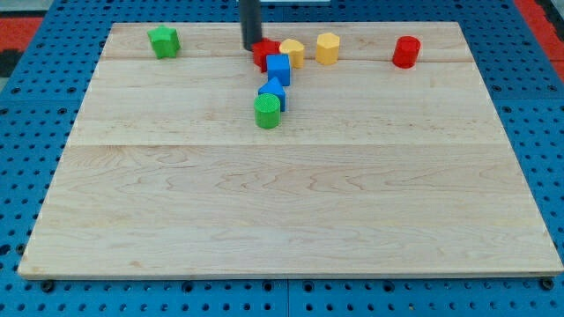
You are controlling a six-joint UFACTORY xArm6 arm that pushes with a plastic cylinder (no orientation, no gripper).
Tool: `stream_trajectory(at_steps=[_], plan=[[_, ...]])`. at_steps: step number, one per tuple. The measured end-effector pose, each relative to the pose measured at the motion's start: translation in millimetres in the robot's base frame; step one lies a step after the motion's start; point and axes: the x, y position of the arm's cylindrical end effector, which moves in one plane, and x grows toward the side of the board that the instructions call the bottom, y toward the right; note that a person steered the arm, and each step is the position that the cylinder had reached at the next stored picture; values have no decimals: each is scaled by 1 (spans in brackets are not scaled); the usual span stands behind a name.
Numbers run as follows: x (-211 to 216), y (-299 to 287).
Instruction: Move the red star below the yellow heart
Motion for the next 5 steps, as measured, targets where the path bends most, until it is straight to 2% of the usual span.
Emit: stream_trajectory(at_steps=[1,2,4,5], plan=[[36,69],[93,105],[99,74],[124,67]])
